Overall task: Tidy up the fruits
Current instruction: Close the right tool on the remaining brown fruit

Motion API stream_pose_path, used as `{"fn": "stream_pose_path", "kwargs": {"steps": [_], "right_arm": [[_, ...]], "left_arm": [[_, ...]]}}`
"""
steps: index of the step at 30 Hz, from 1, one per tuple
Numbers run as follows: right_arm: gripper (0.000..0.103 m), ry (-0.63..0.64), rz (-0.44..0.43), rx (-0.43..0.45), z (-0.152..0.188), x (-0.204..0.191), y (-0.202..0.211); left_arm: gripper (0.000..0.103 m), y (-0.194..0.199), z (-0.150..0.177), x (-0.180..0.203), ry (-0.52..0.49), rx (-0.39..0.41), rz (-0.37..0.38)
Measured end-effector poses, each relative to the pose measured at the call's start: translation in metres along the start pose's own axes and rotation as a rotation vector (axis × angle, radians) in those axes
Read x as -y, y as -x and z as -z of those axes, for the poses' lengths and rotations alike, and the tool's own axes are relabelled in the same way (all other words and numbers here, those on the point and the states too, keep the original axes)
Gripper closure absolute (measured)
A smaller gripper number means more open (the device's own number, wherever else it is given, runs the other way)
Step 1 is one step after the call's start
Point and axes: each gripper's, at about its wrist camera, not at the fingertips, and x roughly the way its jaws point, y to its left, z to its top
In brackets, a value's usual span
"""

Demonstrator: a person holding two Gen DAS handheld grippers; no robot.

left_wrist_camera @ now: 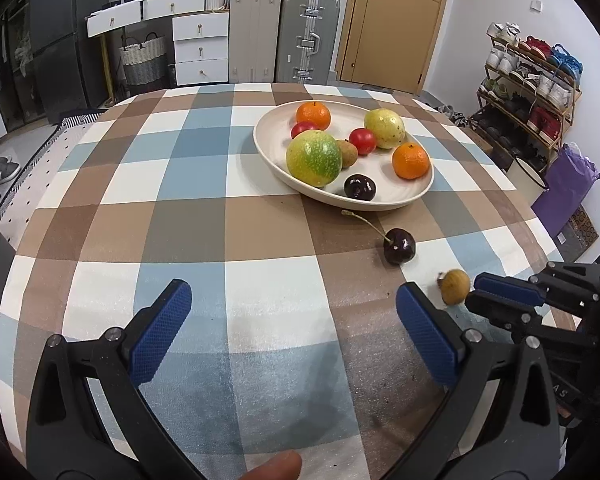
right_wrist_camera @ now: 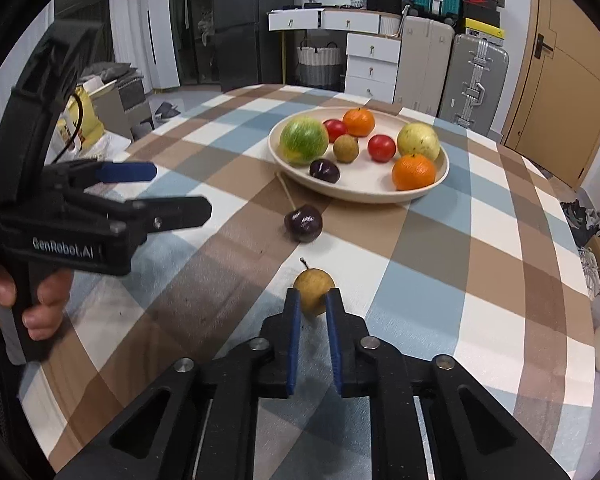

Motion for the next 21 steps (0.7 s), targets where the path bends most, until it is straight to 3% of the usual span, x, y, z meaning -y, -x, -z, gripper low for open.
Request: {"fn": "stream_pose_path", "kwargs": {"steps": [10,14,21], "right_arm": [[0.086,-0.035,-0.057,-0.034,0.014,0.010,-0.007],[0.077,-0.047,-0.082,-0.026,0.007,0.015,-0.007],[0.076,-0.030,-0.087,-0.043,-0.005,0.011,-0.024]], "left_arm": [[0.001,-0.008,0.003,0.010,-0.038,-0.013,-0.018],[0.001,-0.013,0.003,0.013,-0.045,-0.025,-0.018],[0.001,-0.018,0.002,0.021,-0.064,-0.032,-0.013]]}}
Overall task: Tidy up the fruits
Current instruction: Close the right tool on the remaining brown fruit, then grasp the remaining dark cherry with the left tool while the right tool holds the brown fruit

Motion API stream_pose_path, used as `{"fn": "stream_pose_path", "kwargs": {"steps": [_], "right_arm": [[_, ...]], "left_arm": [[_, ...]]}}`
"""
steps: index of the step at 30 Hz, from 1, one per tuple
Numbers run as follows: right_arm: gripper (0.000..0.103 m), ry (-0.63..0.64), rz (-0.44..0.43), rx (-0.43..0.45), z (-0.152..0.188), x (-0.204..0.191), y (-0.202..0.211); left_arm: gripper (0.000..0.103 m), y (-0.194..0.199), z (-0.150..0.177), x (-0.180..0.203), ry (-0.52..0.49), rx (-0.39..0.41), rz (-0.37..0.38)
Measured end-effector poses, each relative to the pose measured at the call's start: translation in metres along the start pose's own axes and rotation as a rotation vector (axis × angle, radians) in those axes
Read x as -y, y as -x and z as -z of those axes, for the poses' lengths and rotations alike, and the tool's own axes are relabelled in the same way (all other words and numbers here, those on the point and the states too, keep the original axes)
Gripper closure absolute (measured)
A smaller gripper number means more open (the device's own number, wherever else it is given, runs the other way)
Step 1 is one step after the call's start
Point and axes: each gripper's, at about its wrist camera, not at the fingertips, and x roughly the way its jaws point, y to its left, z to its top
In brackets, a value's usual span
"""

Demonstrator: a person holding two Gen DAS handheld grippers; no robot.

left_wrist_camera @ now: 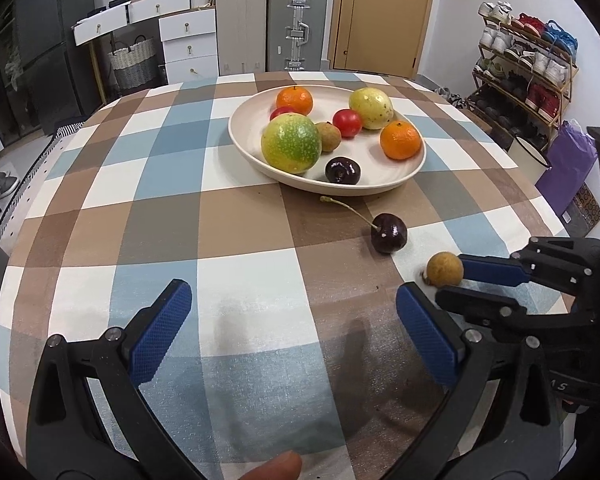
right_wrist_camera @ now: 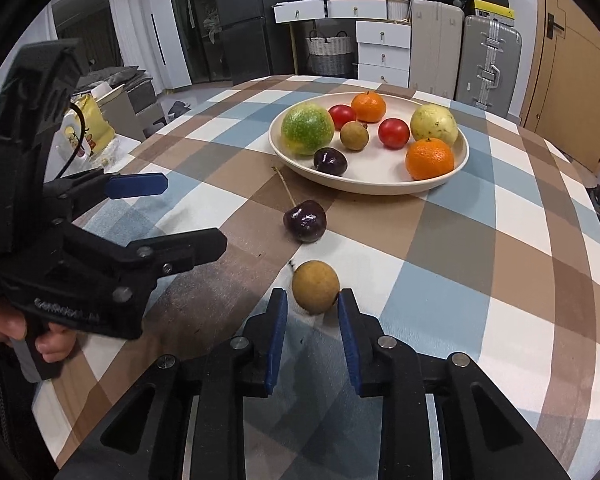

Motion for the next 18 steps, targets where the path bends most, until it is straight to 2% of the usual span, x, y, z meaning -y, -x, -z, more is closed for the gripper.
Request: {"fn": "stream_pose_path", "kwargs": {"steps": [10,18], "right_arm": [[0.078,0.011,-0.034,-0.003,-0.010,0.005,-0.009],[0.079,-0.023,-0.028,0.055,-0.013,0.017,0.000]], "left_arm": [[0.001,-0.006,-0.008,0.002,0.003,0.000,-0.001],[0.001,-0.009,-0.017,0.003,0.004,0.010,-0.010]]}}
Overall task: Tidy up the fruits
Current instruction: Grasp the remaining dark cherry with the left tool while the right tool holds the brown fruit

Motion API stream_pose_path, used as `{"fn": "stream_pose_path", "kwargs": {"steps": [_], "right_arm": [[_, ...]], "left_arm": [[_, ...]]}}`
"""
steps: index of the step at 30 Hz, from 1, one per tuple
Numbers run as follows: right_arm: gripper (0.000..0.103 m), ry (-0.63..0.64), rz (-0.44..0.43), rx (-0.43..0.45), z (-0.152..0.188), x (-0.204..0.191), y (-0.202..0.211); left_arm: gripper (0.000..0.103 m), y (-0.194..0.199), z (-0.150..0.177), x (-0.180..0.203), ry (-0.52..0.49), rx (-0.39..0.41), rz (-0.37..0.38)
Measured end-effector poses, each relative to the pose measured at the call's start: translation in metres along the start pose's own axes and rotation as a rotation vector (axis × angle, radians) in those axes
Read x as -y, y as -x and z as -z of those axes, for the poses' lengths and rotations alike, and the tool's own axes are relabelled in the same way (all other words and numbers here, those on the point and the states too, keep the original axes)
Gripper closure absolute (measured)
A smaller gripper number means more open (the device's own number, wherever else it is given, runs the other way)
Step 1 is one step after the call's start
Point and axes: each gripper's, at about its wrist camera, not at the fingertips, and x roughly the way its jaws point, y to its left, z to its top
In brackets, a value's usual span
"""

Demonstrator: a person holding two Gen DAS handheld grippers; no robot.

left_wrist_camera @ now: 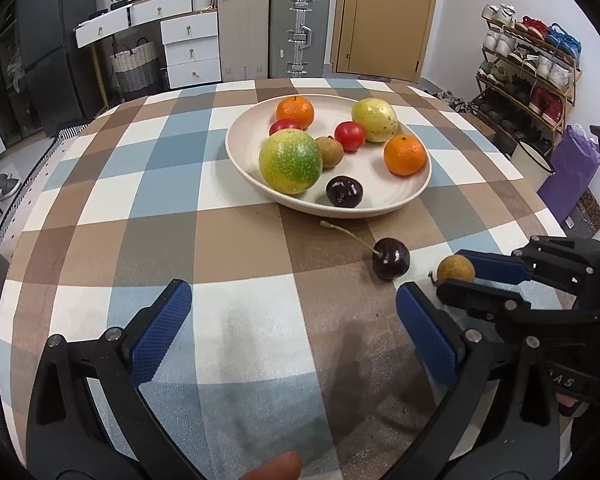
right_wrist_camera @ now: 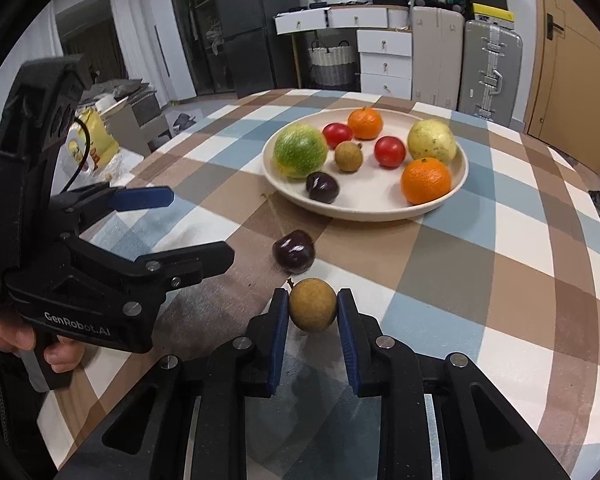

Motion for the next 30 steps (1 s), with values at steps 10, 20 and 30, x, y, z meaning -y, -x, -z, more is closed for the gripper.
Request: {"fn": "stream_pose_path", "kwargs": {"steps": [10,20,30], "right_arm": [[0.079,-0.112,0.019,0.093,-0.001,0.035,0.018],[0.078,-0.124,0.041,0.096,0.000,0.040,0.020],[0.079,-0.112,0.037,0.098,0.001,0.036,0.020]], "left_arm": [[0.010,-0.019,-0.013,0.022,-0.028,-0.021,0.057],[0.026,-0.034,-0.014,0.042,-0.066,-0.049,0.114],[0.066,-0.038,-0.011,0.047,-0.074,-0.051,0.141]]}}
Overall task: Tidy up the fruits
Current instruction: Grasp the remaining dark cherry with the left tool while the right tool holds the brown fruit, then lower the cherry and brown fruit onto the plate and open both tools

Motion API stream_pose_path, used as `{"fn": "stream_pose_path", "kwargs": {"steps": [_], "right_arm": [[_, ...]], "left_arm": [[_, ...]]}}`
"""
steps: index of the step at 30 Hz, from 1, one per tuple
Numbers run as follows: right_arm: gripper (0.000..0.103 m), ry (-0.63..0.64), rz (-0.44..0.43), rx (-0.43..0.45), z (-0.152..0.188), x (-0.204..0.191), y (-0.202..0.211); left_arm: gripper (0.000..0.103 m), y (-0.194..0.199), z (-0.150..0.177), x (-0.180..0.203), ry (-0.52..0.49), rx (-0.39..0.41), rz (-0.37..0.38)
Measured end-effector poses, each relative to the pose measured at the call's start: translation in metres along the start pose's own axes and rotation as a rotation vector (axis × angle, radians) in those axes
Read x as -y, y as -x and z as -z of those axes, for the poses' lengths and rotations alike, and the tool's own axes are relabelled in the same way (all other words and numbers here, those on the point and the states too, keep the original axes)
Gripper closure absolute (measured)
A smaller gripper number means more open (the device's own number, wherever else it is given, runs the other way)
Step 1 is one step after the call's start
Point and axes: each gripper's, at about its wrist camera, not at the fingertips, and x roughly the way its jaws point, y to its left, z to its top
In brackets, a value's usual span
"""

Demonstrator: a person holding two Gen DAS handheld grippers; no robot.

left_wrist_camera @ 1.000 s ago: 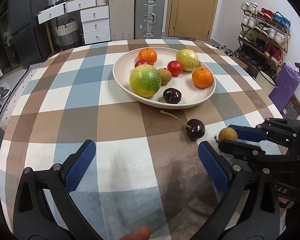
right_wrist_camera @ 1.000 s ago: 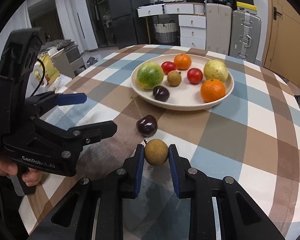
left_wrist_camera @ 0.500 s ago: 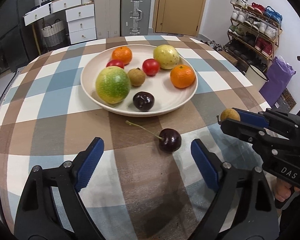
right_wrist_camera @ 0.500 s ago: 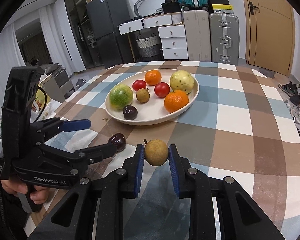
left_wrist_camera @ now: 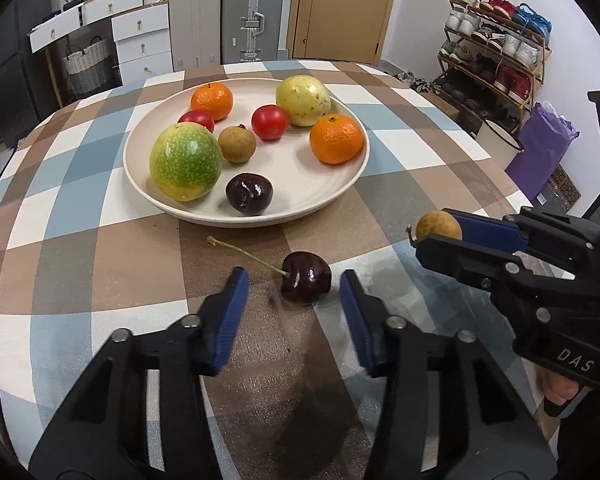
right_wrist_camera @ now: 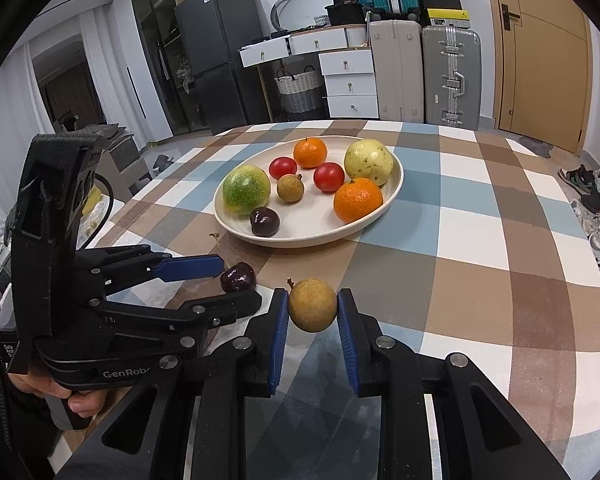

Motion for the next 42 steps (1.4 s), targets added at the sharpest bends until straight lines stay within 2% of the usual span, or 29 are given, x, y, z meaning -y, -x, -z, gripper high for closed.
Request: {"fn": "stream_pose_path", "kwargs": {"steps": [4,24,35,42], "right_arm": [[0.079,0.000,0.000,0.000,0.000,0.000,0.000],[0.079,0.012,-0.007,0.005,-0.004,-0.004,0.000],[0.079,0.023,-0.012,0.029,-0.023,-0.012,0.001],[0.079,0.038,-0.023,0.058,-0.044,-0.015,-0.006]], "left_arm": [[0.079,0.001,0.001,0.000,-0.002,0.002,0.025],[0.080,0.033,-0.004,-0.005,0.005,0.081,0.037],[0.080,0.053,-0.018,-0.021,0.025,0.131,0.022],[0.080,0.050,-0.032,-0.029,0.024,0.145,0.007]]}}
